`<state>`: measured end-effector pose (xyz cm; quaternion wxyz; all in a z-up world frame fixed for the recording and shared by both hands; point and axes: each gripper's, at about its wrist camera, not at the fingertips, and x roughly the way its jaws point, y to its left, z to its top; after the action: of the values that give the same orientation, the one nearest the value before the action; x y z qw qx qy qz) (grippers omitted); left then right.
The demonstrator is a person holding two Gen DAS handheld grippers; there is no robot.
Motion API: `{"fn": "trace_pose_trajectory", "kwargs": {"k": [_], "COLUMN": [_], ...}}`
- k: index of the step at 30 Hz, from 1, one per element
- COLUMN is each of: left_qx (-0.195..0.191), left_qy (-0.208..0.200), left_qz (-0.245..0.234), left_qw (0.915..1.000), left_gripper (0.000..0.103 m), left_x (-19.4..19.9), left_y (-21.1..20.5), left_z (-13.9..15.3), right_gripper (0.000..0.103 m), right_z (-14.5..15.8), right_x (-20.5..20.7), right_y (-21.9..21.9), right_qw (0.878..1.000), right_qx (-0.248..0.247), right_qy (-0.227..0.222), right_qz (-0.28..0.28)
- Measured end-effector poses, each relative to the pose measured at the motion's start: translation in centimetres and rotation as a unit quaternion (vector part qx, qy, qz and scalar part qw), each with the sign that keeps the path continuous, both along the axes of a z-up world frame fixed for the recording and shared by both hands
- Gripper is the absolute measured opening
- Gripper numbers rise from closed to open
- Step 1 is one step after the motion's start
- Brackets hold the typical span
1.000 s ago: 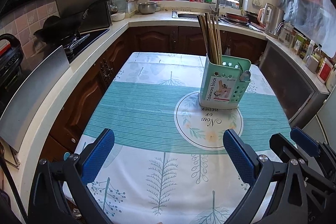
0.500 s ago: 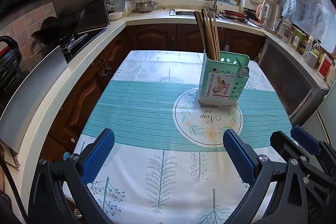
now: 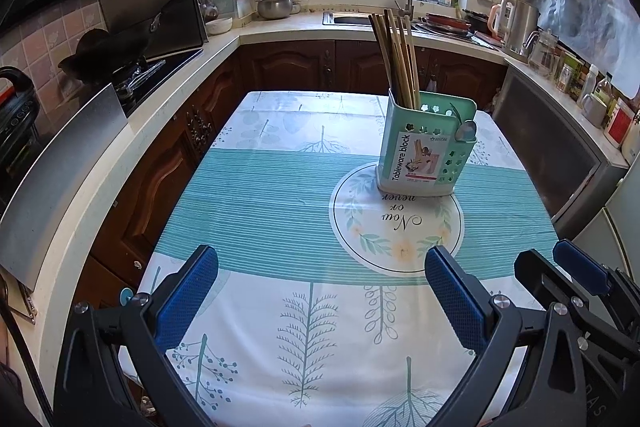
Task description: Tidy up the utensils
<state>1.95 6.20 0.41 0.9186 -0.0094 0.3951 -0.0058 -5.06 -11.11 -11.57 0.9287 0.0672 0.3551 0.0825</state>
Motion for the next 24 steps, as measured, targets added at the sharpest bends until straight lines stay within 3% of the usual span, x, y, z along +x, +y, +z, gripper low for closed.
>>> {"fn": "trace_pose_trajectory", "kwargs": {"k": [24], "left_qx": [0.003], "left_qy": [0.008], "left_qz": [-0.002], "left_qw": [1.0000], "left_gripper": [0.102], "left_x": [0.13], "left_y": [0.05], "left_z": [-0.50], "right_gripper": [0.057], "right_z": [-0.52], "right_x": [0.16], "right_y": [0.25], "right_qw": [1.000], "right_qx": [0.001], "right_qy": [0.010], "right_qz": [-0.001]}}
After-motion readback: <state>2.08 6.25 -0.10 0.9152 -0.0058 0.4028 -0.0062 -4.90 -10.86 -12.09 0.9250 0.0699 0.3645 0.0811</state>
